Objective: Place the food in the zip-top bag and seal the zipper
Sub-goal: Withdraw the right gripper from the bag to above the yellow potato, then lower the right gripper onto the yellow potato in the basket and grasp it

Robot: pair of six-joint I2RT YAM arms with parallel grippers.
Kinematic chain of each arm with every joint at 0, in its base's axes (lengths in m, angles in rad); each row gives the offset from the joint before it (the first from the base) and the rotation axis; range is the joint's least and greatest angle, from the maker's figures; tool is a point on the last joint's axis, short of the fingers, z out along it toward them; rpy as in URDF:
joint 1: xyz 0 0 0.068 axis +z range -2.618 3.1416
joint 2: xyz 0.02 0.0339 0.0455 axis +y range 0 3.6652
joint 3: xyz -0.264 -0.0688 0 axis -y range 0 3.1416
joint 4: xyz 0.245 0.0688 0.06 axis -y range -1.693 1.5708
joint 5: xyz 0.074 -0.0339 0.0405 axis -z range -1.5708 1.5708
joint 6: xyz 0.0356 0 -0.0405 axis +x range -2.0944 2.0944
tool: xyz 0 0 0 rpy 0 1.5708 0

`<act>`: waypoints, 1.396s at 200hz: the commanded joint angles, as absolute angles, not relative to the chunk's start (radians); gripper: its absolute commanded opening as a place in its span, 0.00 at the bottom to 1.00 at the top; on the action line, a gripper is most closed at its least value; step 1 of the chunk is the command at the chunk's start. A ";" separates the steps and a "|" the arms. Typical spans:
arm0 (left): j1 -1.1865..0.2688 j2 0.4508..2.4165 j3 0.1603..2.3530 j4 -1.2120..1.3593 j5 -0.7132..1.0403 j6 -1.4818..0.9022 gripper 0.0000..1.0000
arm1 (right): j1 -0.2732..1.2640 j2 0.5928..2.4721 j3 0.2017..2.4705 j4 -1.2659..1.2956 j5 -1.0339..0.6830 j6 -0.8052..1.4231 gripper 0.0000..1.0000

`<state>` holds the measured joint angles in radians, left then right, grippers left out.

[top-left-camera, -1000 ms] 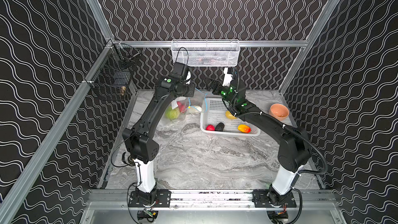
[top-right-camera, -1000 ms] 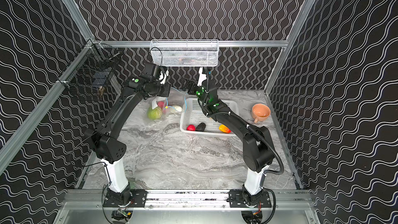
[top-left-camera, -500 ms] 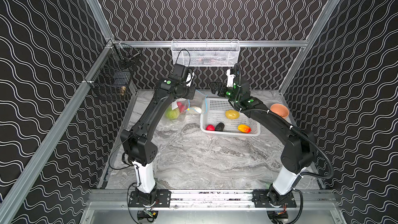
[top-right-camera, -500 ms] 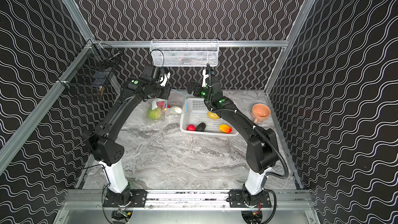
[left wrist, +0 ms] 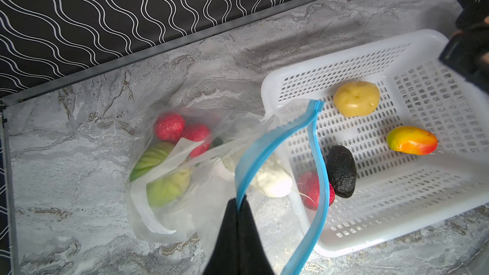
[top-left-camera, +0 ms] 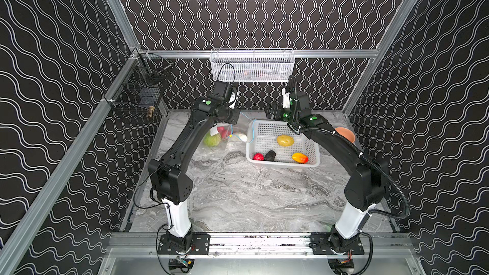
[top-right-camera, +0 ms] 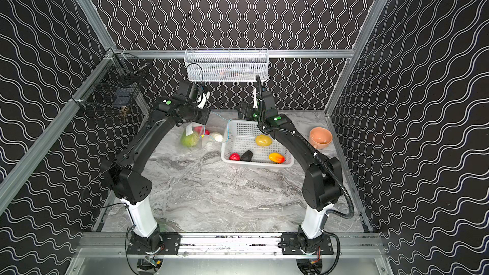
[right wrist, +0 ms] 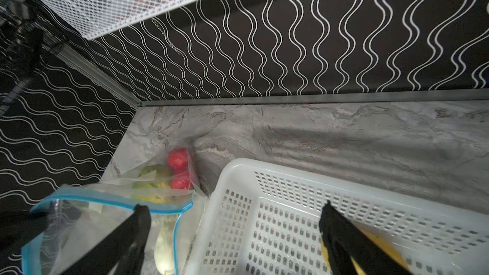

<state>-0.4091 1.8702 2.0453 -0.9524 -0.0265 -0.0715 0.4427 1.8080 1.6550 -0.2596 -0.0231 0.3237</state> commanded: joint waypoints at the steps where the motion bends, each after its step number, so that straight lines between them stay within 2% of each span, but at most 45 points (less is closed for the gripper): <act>1: -0.413 1.863 2.039 -0.928 -0.042 -0.051 0.00 | 0.443 1.823 1.677 -0.355 0.013 0.280 0.99; 55: -0.423 1.849 2.035 -0.927 -0.049 -0.051 0.00 | 0.442 1.891 1.749 -0.508 0.117 0.338 0.99; 104: -0.426 1.826 1.993 -0.909 -0.049 -0.048 0.00 | 0.410 1.917 1.744 -0.572 0.255 0.531 0.99; 184: -0.427 1.817 1.997 -0.910 -0.009 -0.061 0.00 | 0.355 1.979 1.801 -0.686 0.189 0.735 0.99; 197: -0.427 1.805 1.976 -0.901 -0.001 -0.064 0.00 | 0.345 1.966 1.781 -0.669 0.133 0.742 0.99; 232: -0.426 1.816 1.995 -0.912 0.015 -0.073 0.00 | 0.332 1.927 1.712 -0.639 0.145 0.773 0.99; 279: -0.427 1.823 2.003 -0.916 0.024 -0.077 0.00 | 0.309 2.023 1.839 -0.797 0.143 0.824 0.99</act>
